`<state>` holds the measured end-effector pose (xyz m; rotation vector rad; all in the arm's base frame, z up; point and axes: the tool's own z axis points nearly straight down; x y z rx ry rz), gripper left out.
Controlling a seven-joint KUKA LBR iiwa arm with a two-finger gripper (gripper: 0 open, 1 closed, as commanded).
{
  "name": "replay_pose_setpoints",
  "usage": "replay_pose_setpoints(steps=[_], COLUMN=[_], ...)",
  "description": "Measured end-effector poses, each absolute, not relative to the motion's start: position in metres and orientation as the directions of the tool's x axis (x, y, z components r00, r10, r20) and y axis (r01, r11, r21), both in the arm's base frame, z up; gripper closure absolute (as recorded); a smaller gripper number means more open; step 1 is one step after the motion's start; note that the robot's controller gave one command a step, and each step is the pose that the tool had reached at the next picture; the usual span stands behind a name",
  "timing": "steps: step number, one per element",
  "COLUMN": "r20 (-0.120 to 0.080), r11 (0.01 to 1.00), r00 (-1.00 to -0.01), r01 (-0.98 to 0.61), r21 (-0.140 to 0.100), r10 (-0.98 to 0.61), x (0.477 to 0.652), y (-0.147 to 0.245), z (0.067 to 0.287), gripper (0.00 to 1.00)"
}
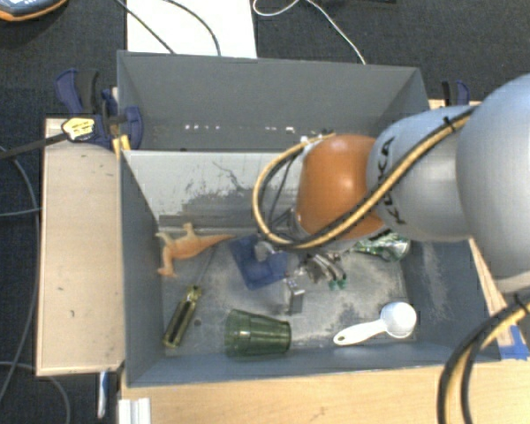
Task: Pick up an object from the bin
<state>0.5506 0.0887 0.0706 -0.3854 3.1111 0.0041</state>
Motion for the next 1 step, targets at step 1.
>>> replay_pose_setpoints(steps=[1], r20=[-0.007], r11=[0.970], r00=[-0.970], r01=[-0.243], r21=[0.002], r10=[-0.243], x=[0.5506], y=[0.0888], z=[0.0706], gripper=[1.00])
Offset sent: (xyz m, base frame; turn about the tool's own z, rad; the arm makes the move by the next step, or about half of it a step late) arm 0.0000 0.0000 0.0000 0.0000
